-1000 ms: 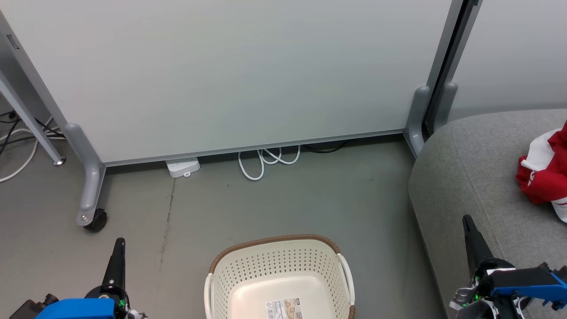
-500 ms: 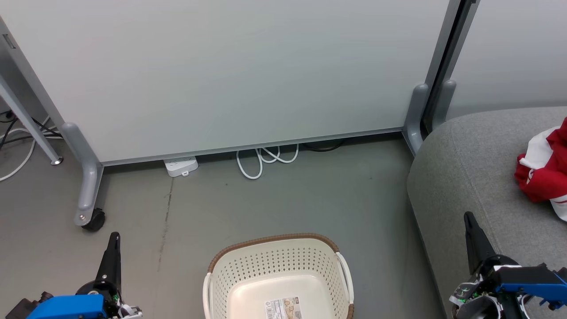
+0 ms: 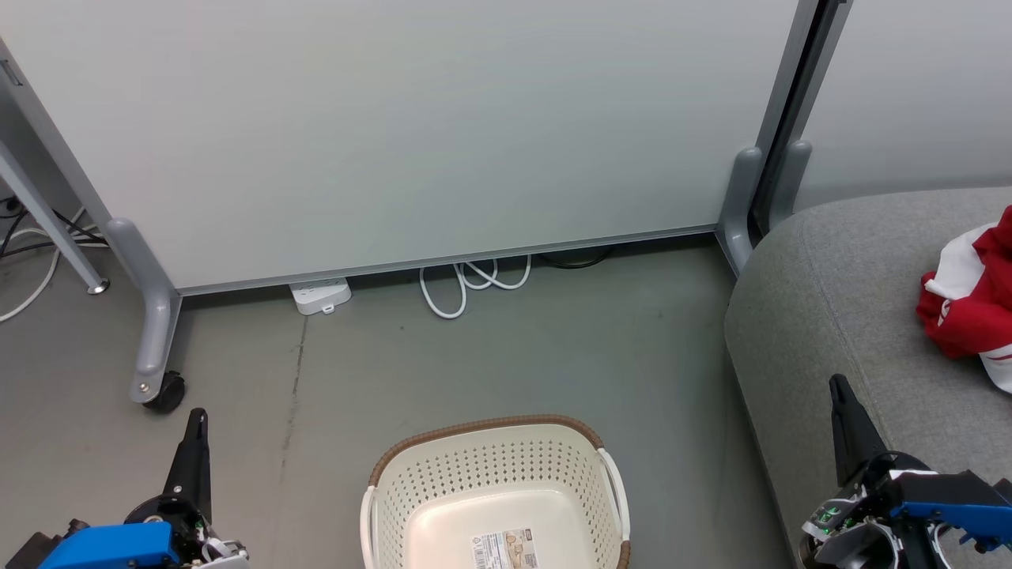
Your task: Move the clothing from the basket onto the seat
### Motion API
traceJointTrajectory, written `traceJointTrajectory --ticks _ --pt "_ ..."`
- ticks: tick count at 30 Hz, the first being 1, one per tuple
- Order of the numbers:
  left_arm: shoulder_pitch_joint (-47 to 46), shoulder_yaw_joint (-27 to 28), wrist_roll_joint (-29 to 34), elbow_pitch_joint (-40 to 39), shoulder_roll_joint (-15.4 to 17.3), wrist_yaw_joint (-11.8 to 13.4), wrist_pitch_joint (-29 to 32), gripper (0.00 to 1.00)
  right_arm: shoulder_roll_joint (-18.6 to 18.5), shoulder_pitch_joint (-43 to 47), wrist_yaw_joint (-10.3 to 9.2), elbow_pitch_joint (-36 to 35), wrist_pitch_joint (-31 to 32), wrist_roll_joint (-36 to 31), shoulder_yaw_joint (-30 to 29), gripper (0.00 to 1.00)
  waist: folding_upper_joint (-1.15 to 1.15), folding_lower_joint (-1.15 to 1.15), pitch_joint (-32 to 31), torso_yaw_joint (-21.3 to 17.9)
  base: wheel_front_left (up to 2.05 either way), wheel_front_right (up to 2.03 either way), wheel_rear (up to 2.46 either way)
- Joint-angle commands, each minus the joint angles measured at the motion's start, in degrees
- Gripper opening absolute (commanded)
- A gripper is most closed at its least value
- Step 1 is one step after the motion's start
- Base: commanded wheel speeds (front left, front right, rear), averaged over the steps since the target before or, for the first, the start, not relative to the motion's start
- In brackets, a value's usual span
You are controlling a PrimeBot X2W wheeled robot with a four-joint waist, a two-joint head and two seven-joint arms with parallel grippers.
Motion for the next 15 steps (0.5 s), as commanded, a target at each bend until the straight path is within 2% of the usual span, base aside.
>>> traceJointTrajectory --ticks 1,15 --pt "-0.7 0.2 -0.1 -0.2 0.1 -0.3 0.2 0.00 0.0 -0.6 0.00 0.1 0.1 0.2 -0.1 0.00 0.00 0.00 0.0 0.0 0.00 0.00 0.00" --pt "-0.7 0.3 0.0 -0.2 0.1 -0.3 0.2 0.00 0.0 -0.6 0.00 0.1 0.1 0.2 -0.1 0.00 0.00 0.00 0.0 0.0 0.00 0.00 0.00"
